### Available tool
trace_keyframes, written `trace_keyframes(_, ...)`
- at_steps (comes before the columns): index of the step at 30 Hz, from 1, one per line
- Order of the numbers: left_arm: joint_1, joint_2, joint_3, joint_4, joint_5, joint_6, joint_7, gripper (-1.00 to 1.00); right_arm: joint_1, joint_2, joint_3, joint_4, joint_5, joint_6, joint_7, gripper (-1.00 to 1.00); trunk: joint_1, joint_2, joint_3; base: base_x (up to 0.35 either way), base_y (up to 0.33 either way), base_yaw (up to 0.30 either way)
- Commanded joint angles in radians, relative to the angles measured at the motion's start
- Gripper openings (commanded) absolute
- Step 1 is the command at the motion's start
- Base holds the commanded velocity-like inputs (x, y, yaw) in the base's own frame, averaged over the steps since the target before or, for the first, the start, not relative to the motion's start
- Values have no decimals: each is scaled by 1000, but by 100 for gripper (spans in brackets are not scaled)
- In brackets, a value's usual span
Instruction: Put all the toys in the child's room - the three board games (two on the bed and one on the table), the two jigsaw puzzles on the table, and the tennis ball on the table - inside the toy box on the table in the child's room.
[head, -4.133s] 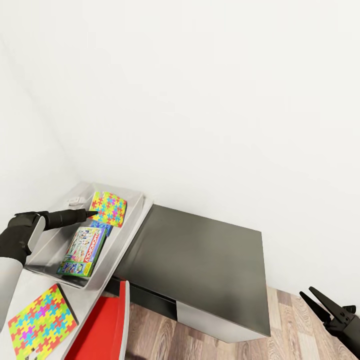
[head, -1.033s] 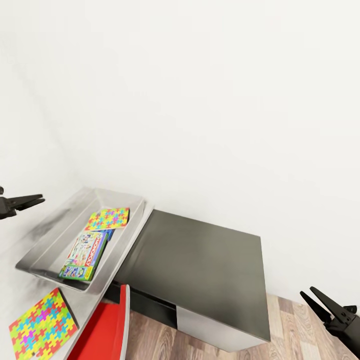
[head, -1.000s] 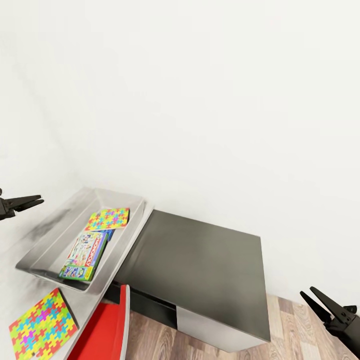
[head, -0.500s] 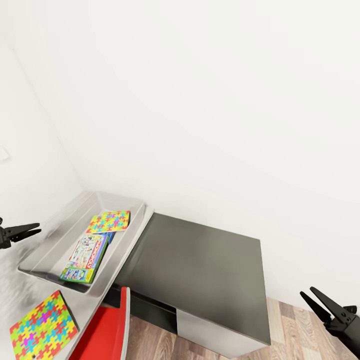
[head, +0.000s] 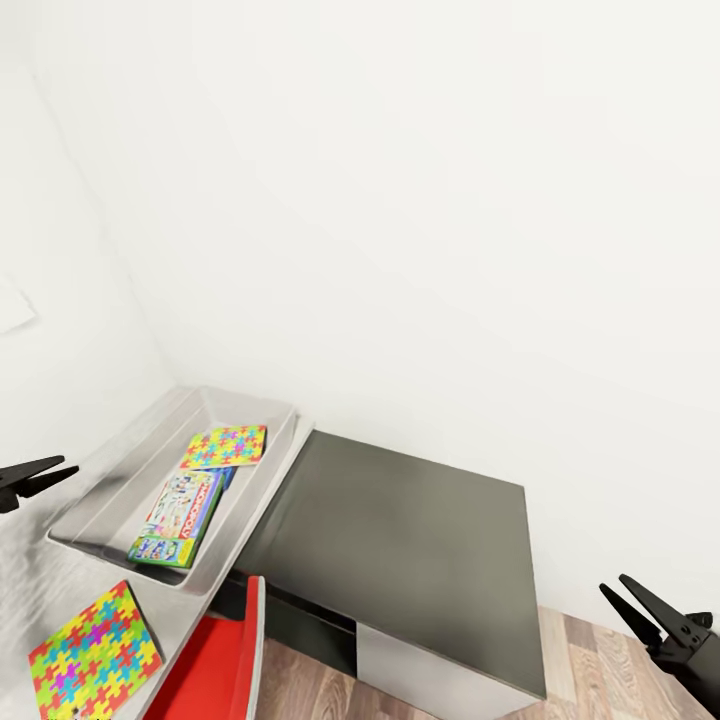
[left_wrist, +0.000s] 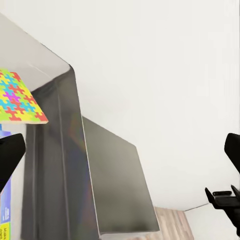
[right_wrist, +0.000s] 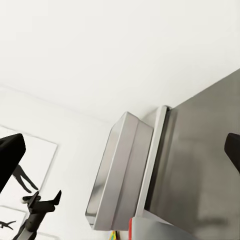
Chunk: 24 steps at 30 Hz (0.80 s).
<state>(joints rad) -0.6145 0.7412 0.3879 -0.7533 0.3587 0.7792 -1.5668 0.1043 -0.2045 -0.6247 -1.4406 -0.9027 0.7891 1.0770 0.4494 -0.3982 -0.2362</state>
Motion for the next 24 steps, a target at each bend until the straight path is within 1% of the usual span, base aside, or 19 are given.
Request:
trace_keyframes(1, 2, 0, 0, -2, 6, 11, -4, 100, 0, 0, 0, 0, -4, 5, -1, 100, 1, -2, -1, -44, 0, 34)
trace_keyframes(6, 10, 1, -1, -10, 26, 12, -4, 100, 0, 2, 0, 0, -2, 3, 0, 100, 1, -2, 1, -82, 0, 18)
trace_keyframes(9, 13, 1, -1, -11, 30, 12, -4, 100, 0, 3, 0, 0, -1, 2, 0, 100, 1, -2, 1, -56, 0, 6)
trace_keyframes(20, 23, 0, -1, -14, 33, 12, -4, 100, 0, 1, 0, 0, -2, 3, 0, 100, 1, -2, 1, -14, 0, 1)
trace_keyframes(24, 25, 0, -1, -16, 34, 12, -4, 100, 0, -1, 0, 0, -4, 4, 0, 100, 1, -2, 1, -90, 0, 0)
